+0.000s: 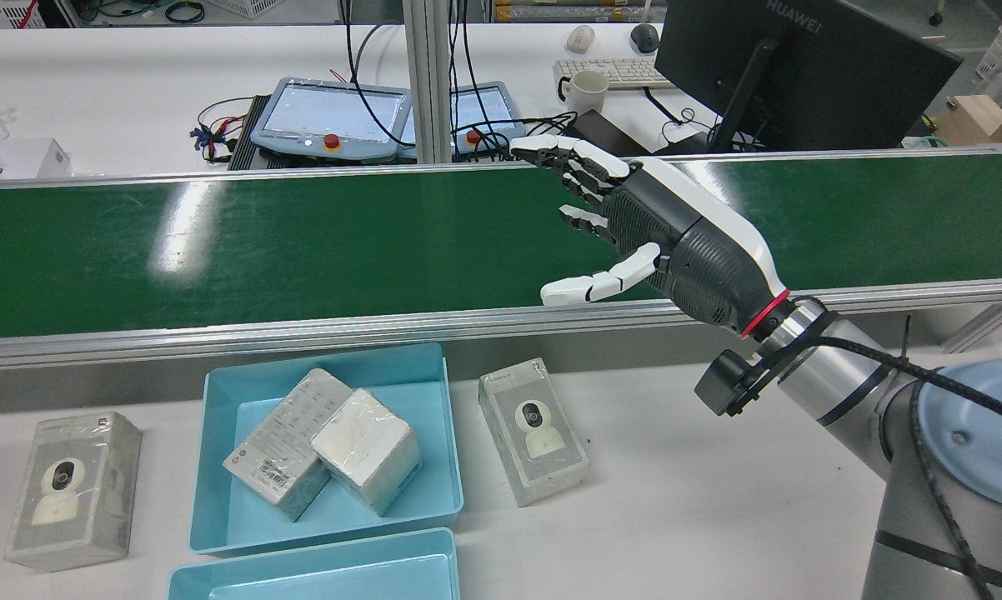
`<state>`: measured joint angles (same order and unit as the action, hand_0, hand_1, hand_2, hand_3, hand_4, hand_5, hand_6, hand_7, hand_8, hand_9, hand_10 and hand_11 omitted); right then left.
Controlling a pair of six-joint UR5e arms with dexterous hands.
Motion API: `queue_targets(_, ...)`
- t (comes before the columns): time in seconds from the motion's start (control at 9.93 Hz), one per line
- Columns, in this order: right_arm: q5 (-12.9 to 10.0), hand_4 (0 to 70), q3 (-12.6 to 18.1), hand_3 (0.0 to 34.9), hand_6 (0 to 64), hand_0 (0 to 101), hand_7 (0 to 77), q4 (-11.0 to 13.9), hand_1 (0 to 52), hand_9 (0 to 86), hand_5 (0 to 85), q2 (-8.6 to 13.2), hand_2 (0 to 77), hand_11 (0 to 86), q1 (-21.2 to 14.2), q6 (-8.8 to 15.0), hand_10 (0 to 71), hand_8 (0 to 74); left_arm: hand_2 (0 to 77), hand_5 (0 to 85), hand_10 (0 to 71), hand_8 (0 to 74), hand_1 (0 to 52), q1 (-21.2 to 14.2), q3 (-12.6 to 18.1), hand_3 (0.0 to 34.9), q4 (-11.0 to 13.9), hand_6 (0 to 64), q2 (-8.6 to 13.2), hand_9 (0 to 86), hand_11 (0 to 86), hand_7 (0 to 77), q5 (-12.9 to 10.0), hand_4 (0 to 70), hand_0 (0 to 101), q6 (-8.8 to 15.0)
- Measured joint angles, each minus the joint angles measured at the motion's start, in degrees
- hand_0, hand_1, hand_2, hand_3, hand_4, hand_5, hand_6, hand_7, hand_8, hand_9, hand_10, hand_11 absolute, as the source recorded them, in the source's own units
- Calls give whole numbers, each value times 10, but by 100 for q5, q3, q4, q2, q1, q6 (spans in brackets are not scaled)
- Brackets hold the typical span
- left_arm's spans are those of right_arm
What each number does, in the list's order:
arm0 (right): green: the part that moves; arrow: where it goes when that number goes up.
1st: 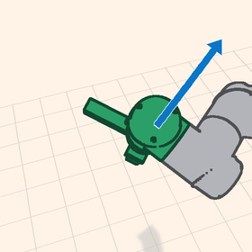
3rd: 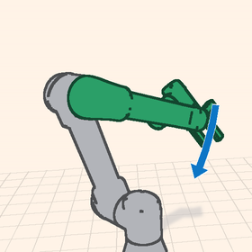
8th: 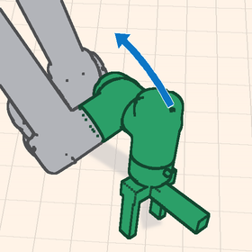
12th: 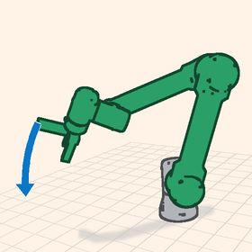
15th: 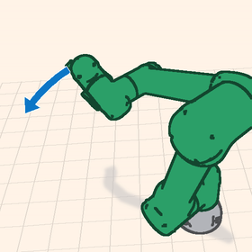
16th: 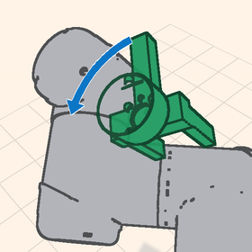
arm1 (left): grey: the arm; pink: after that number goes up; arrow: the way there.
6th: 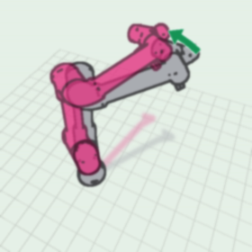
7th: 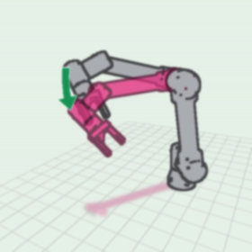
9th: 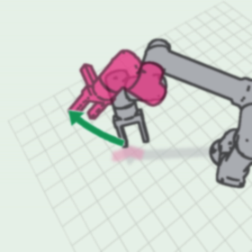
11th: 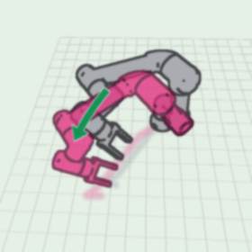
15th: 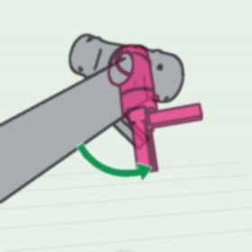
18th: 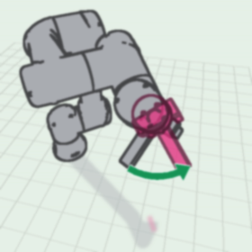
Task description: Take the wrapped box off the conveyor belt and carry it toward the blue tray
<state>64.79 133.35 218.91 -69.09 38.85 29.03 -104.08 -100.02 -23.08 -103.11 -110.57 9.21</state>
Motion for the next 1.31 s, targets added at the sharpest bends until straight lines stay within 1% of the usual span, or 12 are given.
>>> queue_targets(0.1, 78, 60, -24, 302, 0, 431, 87, 6, 120, 11, 164, -89, 175, 54, 142, -51, 33, 0, 11, 5, 5, 5, 0, 0, 0, 0, 0, 0, 0, 0, 0, 5, 0, 0, 0, 0)
queue_targets(0.2, 120, 60, -47, 302, 0, 431, 87, 9, 120, 11, 164, -122, 175, 54, 241, -74, 33, 0, 11, 5, 5, 5, 0, 0, 0, 0, 0, 0, 0, 0, 0, 5, 0, 0, 0, 0)
queue_targets(0.3, 138, 60, -86, 301, 0, 450, 87, 9, 131, 11, 158, -107, 175, 54, 286, -86, 33, 0, 11, 5, 0, 5, 0, 0, 0, 0, 0, 0, 0, 0, 0, 5, 0, 0, 0, 0)
queue_targets(0.6, 143, 76, -206, 301, 0, 447, 104, 4, 131, 11, 175, 164, 175, 54, 292, -143, 33, 0, 11, 5, 5, 5, 0, 0, 0, 0, 0, 0, 0, 0, 0, 5, 0, 0, 0, 0)
queue_targets(0.7, 141, 76, -202, 301, 0, 447, 114, 3, 131, 11, 196, 217, 185, 54, 284, -187, 33, 0, 5, 5, 0, 0, 0, 0, 0, 0, 0, 0, 0, 5, 0, 5, 0, 0, 0, 0)
queue_targets(0.81, 134, 76, -174, 302, 0, 446, 114, 6, 131, 11, 196, 200, 185, 54, 293, -286, 33, 0, 11, 5, 0, 5, 0, 0, 0, 0, 0, 0, 0, 5, 0, 5, 0, 0, 0, 0)
queue_targets(0.91, 127, 76, -147, 302, 0, 446, 114, 8, 131, 11, 196, 129, 185, 54, 308, -396, 33, 0, 11, 5, 0, 5, 0, 0, 0, 0, 0, 0, 0, 5, 0, 5, 0, 0, 0, 0)
queue_targets(1.01, 125, 65, -128, 301, 0, 448, 114, 10, 131, 11, 164, 26, 175, 38, 350, -493, 22, 0, 5, 5, 5, 5, 0, 0, 0, 0, 0, 0, 0, 0, 0, 5, 0, 0, 0, 0)
queue_targets(1.11, 131, 65, -123, 301, 0, 448, 114, 11, 131, 11, 164, -72, 175, 38, 445, -554, 22, 0, 11, 5, 5, 5, 0, 0, 0, 0, 0, 0, 0, 0, 0, 5, 0, 0, 0, 0)
queue_targets(1.21, 140, 65, -140, 301, 0, 441, 98, 14, 104, 11, 153, -144, 158, 38, 597, -588, 22, 0, 11, 5, 5, 5, 0, 0, 0, 0, 0, 0, 0, 0, 0, 5, 0, 0, 0, 0)
queue_targets(1.31, 145, 65, -180, 302, 0, 434, 98, 49, 87, 11, 125, -192, 109, 33, 772, -610, 22, 0, 5, 5, 5, 5, 0, 0, 0, 0, 0, 0, 0, 0, 0, 5, 0, 0, 0, 0)
